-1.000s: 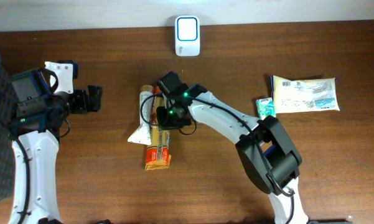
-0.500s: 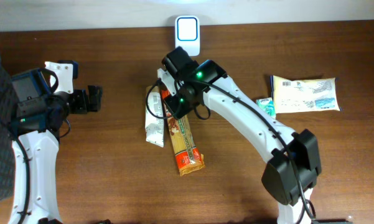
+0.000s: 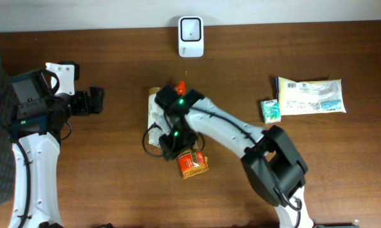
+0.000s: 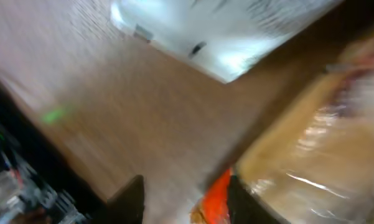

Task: Scan the item barcode

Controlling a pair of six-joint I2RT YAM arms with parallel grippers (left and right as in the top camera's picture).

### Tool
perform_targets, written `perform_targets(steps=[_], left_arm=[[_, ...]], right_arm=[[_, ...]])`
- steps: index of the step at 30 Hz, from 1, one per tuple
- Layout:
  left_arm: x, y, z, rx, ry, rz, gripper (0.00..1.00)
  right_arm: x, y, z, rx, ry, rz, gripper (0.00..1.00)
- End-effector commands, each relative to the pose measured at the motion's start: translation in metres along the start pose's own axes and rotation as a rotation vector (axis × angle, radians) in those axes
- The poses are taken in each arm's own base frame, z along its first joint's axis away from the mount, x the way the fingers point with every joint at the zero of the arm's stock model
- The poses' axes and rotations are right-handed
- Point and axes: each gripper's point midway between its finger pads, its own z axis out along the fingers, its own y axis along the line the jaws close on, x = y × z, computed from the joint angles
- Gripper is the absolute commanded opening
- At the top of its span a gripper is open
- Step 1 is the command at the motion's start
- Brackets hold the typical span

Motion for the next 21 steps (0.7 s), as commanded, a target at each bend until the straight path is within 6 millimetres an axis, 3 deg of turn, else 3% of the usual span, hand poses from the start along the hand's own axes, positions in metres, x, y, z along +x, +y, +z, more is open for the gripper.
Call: perform_targets(steps=[1, 4, 6, 10, 12, 13, 16, 19, 21], left_arm=[[-0.003, -0.002, -0.002, 0.008, -0.009, 0.018, 0.99], [-0.003, -0.002, -0.002, 0.008, -0.009, 0.018, 0.99], [-0.003, -0.002, -0.002, 0.008, -0.009, 0.018, 0.99], [-0.003, -0.002, -0.002, 0.008, -0.009, 0.018, 0.99], [-0.003, -0.002, -0.002, 0.008, -0.009, 0.018, 0.99], [-0.003, -0.002, -0.002, 0.008, -0.009, 0.018, 0.99], [-0.003, -0.002, -0.002, 0.008, -0.009, 0.018, 0.99], [-0.003, -0.002, -0.002, 0.008, -0.009, 0.018, 0.99], [-0.003, -0.002, -0.002, 0.008, -0.009, 0.018, 0.99]], right_arm=[[0.017, -0.019, 0.023, 0.103, 0.033, 0.255, 0.57], [0.012, -0.054, 0.008, 0.114, 0.003, 0.385, 0.59], [0.018, -0.098, -0.009, 0.188, -0.007, 0.478, 0.65], [0.023, -0.173, -0.042, 0.26, -0.073, 0.602, 0.66], [0.015, -0.218, -0.063, 0.253, -0.174, 0.6, 0.64], [0.01, -0.23, -0.069, 0.252, -0.211, 0.584, 0.64], [-0.012, -0.246, -0.092, 0.221, -0.325, 0.529, 0.61], [-0.056, -0.225, -0.138, 0.158, -0.471, 0.542, 0.64], [-0.071, -0.209, -0.155, 0.148, -0.523, 0.596, 0.85]])
